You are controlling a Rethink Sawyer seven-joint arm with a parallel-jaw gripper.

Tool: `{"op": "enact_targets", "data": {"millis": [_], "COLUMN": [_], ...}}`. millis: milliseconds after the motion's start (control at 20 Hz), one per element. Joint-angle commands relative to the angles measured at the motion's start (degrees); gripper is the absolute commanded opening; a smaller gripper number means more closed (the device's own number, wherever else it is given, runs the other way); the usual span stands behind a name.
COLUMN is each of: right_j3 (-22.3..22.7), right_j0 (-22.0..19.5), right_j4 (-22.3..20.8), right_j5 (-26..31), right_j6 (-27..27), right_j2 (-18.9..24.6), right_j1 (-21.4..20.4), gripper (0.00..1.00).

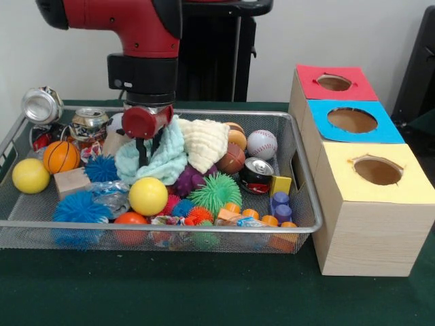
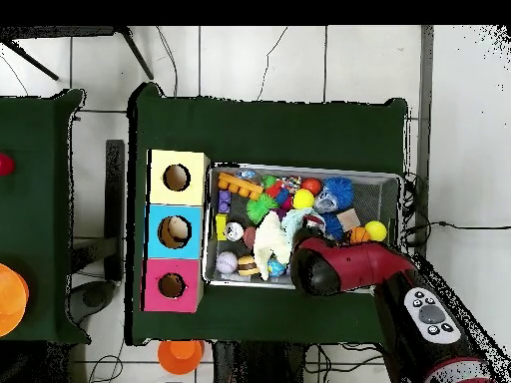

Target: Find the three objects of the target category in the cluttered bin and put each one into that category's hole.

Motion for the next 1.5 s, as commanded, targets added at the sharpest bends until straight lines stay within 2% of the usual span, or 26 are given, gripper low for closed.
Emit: {"op": "enact_targets", "data": {"millis": [50, 100, 150, 200, 300, 400, 500, 550, 850, 1300, 1500], "right_j3": [-5.18, -4.76, -3.46, -3.18, -1.17, 0.44, 1.36, 1.78, 2.73, 4.93, 5.29], "right_j0": [-8.72, -10.30, -14.55, -16.29, -22.34, -26.06, -27.83, -29.72, -33.28, -38.50, -39.84], "right_j4": [-0.61, -0.06, 1.05, 1.52, 4.05, 6.20, 7.98, 10.50, 15.57, 17.02, 15.51], "right_j5": [-4.88, -3.38, -0.39, 1.33, 7.11, 11.99, 15.16, 19.34, 26.71, 27.58, 25.98], "right_j6": [8.88, 7.94, 5.55, 4.29, 0.00, -3.32, -4.86, -6.72, -8.79, -7.91, -7.62], "right_j2": [7.05, 8.91, 13.59, 15.11, 21.36, 24.81, 26.67, 28.29, 31.23, 34.91, 35.78], "right_j1": [5.88, 7.25, 10.32, 12.41, 17.89, 21.59, 23.27, 25.54, 30.97, 36.76, 38.90], "gripper": [1.00, 1.00, 1.00, 1.00, 1.00, 1.00, 1.00, 1.00, 1.00, 1.00, 1.00]}}
